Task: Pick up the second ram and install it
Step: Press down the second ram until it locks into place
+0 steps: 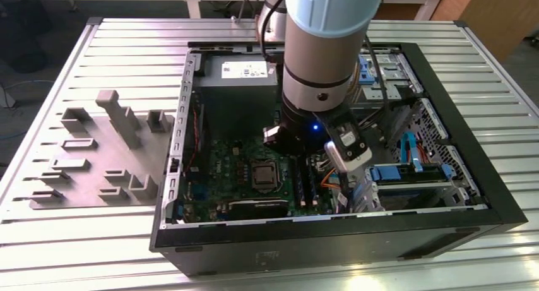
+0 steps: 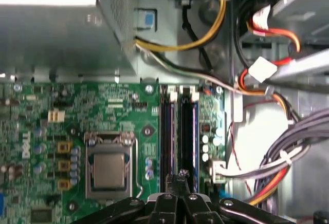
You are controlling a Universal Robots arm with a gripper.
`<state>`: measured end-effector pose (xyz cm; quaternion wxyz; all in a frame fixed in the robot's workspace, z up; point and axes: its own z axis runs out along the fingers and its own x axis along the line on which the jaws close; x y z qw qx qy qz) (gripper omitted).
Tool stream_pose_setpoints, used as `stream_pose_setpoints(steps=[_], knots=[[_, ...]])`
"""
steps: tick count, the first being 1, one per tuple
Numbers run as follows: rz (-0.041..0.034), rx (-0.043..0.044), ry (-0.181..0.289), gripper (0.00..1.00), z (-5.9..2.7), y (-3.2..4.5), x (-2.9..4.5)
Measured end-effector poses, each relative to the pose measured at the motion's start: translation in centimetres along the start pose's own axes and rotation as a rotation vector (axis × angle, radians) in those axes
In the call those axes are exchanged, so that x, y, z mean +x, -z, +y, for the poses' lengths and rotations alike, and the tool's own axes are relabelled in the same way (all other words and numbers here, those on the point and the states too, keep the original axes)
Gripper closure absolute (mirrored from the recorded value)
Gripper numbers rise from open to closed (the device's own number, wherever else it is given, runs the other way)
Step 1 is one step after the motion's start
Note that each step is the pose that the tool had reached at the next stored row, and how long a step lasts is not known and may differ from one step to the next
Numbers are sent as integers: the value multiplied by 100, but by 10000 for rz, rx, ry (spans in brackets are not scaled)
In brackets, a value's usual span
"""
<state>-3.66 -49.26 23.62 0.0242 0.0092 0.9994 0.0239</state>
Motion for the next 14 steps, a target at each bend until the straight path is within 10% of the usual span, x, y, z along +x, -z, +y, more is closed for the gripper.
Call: stream_pose_setpoints(steps=[14], knots=[[1,0,-1,89,42,63,-2]])
